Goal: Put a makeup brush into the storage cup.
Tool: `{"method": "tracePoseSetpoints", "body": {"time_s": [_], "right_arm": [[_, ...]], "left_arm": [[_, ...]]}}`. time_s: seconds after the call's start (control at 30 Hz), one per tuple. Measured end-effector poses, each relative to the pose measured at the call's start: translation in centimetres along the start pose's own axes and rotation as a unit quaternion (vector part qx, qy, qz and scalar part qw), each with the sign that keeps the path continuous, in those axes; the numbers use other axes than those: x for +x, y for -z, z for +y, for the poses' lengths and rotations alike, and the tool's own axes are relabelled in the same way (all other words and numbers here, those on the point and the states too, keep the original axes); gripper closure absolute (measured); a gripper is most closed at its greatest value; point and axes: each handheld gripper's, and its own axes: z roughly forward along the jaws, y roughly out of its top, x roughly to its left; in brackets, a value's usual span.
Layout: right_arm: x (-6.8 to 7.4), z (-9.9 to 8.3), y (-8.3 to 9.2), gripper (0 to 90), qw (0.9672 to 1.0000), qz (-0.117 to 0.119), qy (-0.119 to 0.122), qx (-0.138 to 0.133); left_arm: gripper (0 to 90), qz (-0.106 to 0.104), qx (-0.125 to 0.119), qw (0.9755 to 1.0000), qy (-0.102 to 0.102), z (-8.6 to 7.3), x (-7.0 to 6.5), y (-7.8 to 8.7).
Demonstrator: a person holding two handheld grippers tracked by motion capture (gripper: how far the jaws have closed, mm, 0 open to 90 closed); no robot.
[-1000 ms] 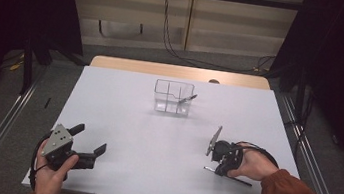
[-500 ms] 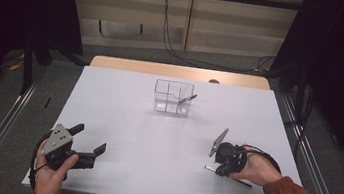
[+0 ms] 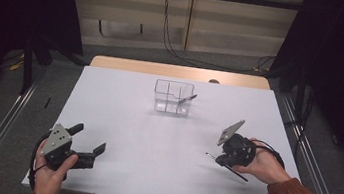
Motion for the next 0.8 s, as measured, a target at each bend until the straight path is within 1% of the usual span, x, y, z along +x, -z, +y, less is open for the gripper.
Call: {"method": "tracePoseSetpoints", "body": {"time_s": [0.07,0.1,0.13,0.17,0.27,0.3,0.33,0.37,0.43,0.47,0.53,0.57,0.63,0.67,0.77,0.8], "right_arm": [[-0.3,-0.1,0.3,87.1,0.9996,-0.009,-0.014,-0.022],[-0.3,-0.2,0.4,87.1,0.9995,-0.010,-0.014,-0.028],[-0.3,-0.3,0.5,87.1,0.9990,-0.015,-0.020,-0.037],[-0.4,-0.4,0.7,87.2,0.9986,-0.015,-0.024,-0.044],[-0.5,-0.5,1.0,87.2,0.9963,-0.021,-0.036,-0.075],[-0.5,-0.6,1.1,87.2,0.9951,-0.029,-0.039,-0.086],[-0.5,-0.7,1.2,87.2,0.9928,-0.037,-0.043,-0.105],[-0.5,-0.7,1.3,87.2,0.9915,-0.039,-0.050,-0.113],[-0.7,-0.9,1.3,87.2,0.9898,-0.046,-0.055,-0.123],[-0.6,-1.0,1.3,87.2,0.9884,-0.049,-0.059,-0.131],[-0.7,-1.1,1.3,87.2,0.9868,-0.051,-0.064,-0.140],[-0.7,-1.2,1.4,87.2,0.9847,-0.058,-0.070,-0.149],[-0.8,-1.3,1.6,87.2,0.9821,-0.055,-0.075,-0.164],[-0.9,-1.3,1.7,87.2,0.9796,-0.060,-0.079,-0.174],[-1.0,-1.4,1.9,87.1,0.9762,-0.055,-0.084,-0.192],[-1.0,-1.4,1.9,87.1,0.9768,-0.048,-0.078,-0.193]], "left_arm": [[2.3,0.000,0.000,1.0000,0.000,0.0,0.0,0.0],[2.3,0.000,0.000,1.0000,0.000,0.0,0.0,0.0],[2.3,0.000,0.001,1.0000,0.000,0.0,0.0,0.0],[2.3,0.000,0.001,1.0000,0.000,0.0,0.0,0.0],[2.3,0.000,0.001,1.0000,0.001,0.0,0.0,0.0],[2.3,0.001,0.001,1.0000,0.000,0.0,0.0,0.0],[2.3,0.001,0.001,1.0000,0.000,0.0,0.0,0.0],[2.3,0.001,0.001,1.0000,0.000,0.0,0.0,0.0],[2.3,0.000,0.001,1.0000,0.000,0.0,0.0,0.0],[2.3,0.000,0.001,1.0000,-0.001,0.0,0.0,0.0],[2.3,0.000,0.001,1.0000,0.000,0.0,0.0,0.0],[2.3,0.000,0.001,1.0000,0.001,0.0,0.0,0.0],[2.3,0.000,0.001,1.0000,0.000,0.0,0.0,0.0],[2.3,0.000,0.001,1.0000,-0.001,0.0,0.0,0.0],[2.3,0.000,-0.001,1.0000,-0.001,0.0,0.0,0.0],[2.3,-0.001,-0.003,1.0000,0.000,0.0,-0.1,0.0]]}}
